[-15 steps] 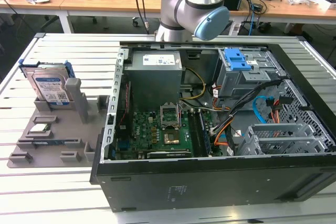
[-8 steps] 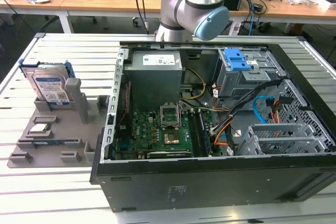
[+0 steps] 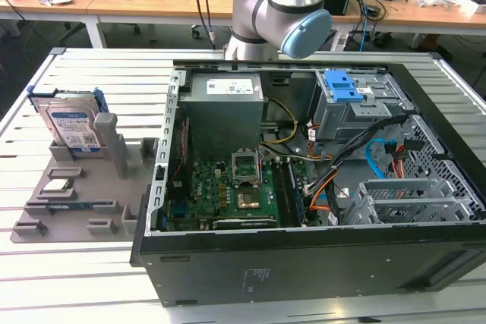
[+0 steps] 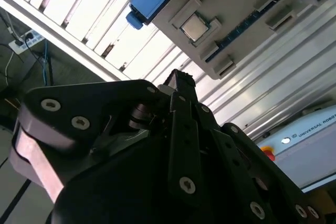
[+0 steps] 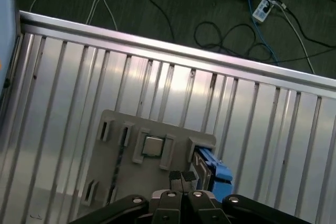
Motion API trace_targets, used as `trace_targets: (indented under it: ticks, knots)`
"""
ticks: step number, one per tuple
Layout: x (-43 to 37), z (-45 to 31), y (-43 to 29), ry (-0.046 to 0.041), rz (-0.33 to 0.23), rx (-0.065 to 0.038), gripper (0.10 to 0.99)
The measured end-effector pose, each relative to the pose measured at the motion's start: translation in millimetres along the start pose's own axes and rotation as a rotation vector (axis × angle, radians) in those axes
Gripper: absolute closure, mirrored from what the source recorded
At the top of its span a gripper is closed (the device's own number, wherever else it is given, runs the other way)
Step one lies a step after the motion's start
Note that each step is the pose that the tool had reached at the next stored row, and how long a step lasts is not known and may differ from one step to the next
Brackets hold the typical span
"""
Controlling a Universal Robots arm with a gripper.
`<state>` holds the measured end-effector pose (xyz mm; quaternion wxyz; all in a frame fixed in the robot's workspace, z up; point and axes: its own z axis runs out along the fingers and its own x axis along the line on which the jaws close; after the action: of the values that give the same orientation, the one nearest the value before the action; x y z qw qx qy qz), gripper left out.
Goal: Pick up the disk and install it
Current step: 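Pick up the disk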
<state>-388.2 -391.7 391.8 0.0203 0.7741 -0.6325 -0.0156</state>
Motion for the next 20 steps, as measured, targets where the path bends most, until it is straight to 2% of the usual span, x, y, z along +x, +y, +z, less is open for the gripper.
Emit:
trace_targets:
  ticks: [8, 14, 16, 20]
  knots:
    - [0.0, 0.4, 0.0, 0.0000, 0.111, -0.001, 0.980]
    - [0.0, 1.0, -0.1, 0.0041, 0.225, -0.003, 0.980]
    - [0.0, 1.1, 0.0, 0.0042, 0.243, -0.003, 0.980]
    - [0.0, 1.1, 0.0, 0.0041, 0.245, -0.004, 0.980]
